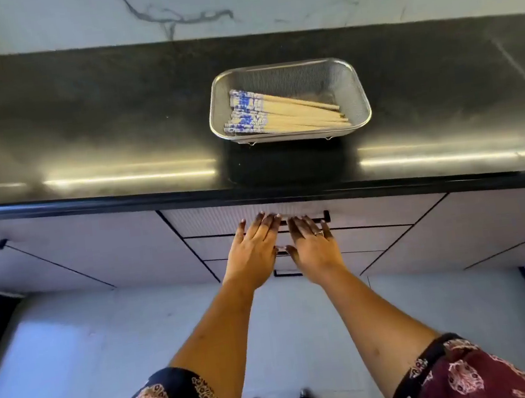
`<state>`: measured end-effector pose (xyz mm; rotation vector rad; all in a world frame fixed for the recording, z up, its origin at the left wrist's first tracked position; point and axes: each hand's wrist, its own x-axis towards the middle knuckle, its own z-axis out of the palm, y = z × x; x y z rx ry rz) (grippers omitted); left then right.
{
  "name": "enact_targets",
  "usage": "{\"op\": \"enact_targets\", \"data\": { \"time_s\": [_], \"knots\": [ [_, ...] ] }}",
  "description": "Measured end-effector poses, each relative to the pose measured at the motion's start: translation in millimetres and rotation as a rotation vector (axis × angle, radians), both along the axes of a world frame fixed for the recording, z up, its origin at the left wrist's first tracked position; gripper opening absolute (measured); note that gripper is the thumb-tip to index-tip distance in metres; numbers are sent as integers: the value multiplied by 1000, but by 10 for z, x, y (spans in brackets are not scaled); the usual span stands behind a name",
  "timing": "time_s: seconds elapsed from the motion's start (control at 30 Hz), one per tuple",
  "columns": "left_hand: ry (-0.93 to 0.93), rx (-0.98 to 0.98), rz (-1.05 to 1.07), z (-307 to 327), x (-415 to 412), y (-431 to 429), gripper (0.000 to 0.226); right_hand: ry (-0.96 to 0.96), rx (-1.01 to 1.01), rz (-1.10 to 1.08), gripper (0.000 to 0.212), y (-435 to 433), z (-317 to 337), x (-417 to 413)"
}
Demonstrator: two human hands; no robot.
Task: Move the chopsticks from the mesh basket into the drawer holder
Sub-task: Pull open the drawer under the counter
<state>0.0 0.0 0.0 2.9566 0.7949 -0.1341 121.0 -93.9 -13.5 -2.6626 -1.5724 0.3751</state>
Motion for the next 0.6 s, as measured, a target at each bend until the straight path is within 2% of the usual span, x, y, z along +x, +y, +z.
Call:
{"op": "enact_targets", "data": {
  "time_s": [0.13,0.33,0.6],
  "knots": [
    [118,-23,-16,-139,112,150,68,39,-224,-67,64,160,-159,101],
    [303,-49,-49,-335,261,188,78,59,-260,-134,76,268,-285,82],
    [299,-127,20,-317,321,110,83,61,-263,-173,81,310,-170,1]
  ]
}}
